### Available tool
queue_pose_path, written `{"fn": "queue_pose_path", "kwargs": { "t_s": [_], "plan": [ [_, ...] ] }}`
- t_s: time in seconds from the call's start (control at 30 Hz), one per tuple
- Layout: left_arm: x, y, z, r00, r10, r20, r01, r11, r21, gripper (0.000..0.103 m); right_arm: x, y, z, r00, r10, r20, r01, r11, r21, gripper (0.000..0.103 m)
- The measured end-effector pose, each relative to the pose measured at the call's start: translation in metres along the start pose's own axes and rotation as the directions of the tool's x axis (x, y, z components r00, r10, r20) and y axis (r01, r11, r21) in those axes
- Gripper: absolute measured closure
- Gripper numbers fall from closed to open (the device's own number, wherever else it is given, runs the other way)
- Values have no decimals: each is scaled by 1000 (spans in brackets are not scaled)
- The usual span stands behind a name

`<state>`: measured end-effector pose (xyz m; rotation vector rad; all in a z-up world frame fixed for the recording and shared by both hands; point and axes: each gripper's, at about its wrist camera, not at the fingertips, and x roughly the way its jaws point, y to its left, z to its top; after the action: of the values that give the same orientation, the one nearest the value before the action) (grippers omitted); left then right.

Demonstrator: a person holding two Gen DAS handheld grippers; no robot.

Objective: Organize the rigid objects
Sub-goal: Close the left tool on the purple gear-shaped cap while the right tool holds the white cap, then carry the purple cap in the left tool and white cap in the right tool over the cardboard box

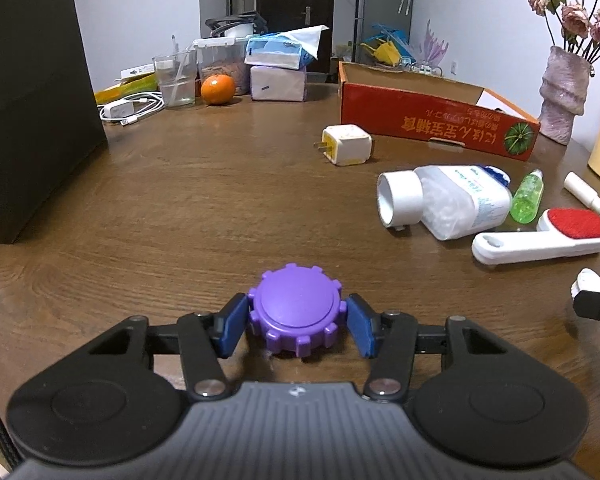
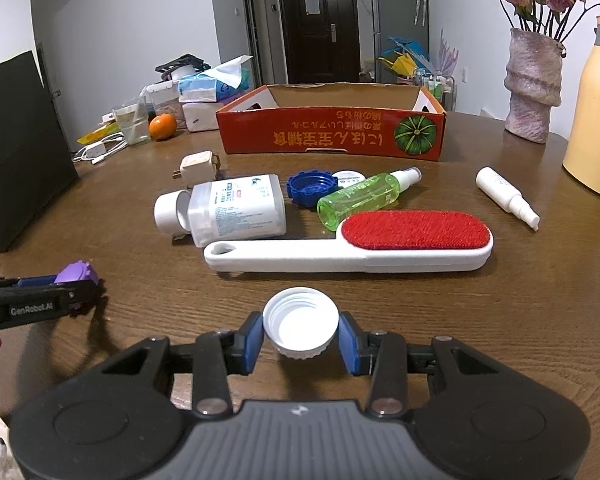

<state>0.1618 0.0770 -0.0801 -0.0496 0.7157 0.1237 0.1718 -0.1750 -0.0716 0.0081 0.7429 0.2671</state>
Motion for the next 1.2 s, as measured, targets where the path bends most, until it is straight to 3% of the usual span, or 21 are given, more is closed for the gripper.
{"fn": "queue_pose_path", "kwargs": {
  "t_s": [1.2],
  "plan": [
    [2,-60,86,985,-129,119,122,990,69,48,11,-23,66,991,-30,133,30,1000,0,64]
  ]
}}
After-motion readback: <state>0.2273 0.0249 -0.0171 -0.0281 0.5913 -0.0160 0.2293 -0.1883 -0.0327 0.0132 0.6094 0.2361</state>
